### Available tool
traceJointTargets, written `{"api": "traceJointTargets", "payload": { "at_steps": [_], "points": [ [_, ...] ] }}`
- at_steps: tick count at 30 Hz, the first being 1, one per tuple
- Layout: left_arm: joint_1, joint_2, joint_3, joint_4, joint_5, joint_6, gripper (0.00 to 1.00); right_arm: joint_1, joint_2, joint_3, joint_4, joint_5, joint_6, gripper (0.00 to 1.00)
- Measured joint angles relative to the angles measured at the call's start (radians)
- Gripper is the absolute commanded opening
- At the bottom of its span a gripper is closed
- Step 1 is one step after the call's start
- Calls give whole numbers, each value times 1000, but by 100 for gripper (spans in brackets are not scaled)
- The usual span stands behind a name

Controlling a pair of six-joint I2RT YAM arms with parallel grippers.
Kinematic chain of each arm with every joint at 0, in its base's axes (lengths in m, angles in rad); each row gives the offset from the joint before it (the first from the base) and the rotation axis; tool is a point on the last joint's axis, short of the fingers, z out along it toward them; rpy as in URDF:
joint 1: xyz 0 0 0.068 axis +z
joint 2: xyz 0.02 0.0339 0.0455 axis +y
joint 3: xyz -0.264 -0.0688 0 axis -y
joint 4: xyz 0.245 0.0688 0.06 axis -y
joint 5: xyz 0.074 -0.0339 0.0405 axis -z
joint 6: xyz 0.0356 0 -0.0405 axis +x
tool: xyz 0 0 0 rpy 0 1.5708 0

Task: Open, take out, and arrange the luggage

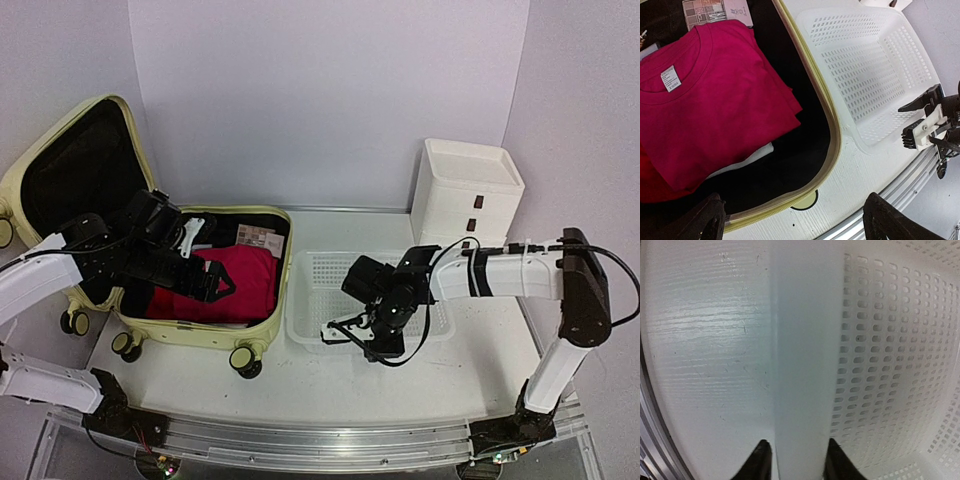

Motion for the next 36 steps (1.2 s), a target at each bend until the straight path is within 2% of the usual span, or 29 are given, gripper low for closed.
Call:
{"api": "traceJointTargets", "payload": {
  "at_steps": [6, 11, 14, 18, 22, 28, 30, 36],
  "points": [
    [0, 78, 20, 9, -1, -54, 88, 19, -53, -57, -19, 93, 141, 98],
    [0, 233, 103, 12, -20, -109, 79, 12, -286, -65, -42, 370, 427, 98],
    [0, 353, 169, 21, -44, -133, 70, 0, -365, -37, -101, 455, 596, 98],
    [-9, 521, 265, 24, -109, -172, 65, -26, -353, -14, -171, 455, 758, 98],
    [-19, 673, 362, 17, -147, -195, 56, -80, -311, -14, -216, 407, 855, 98],
    [-21, 839, 468, 16, -159, -212, 52, -174, -312, -14, -250, 344, 886, 98],
    [-18, 871, 488, 13, -159, -215, 48, -196, -316, -14, -259, 332, 885, 98],
    [-1, 927, 500, 8, -159, -230, 48, -239, -318, -14, -275, 309, 884, 98]
  ]
}}
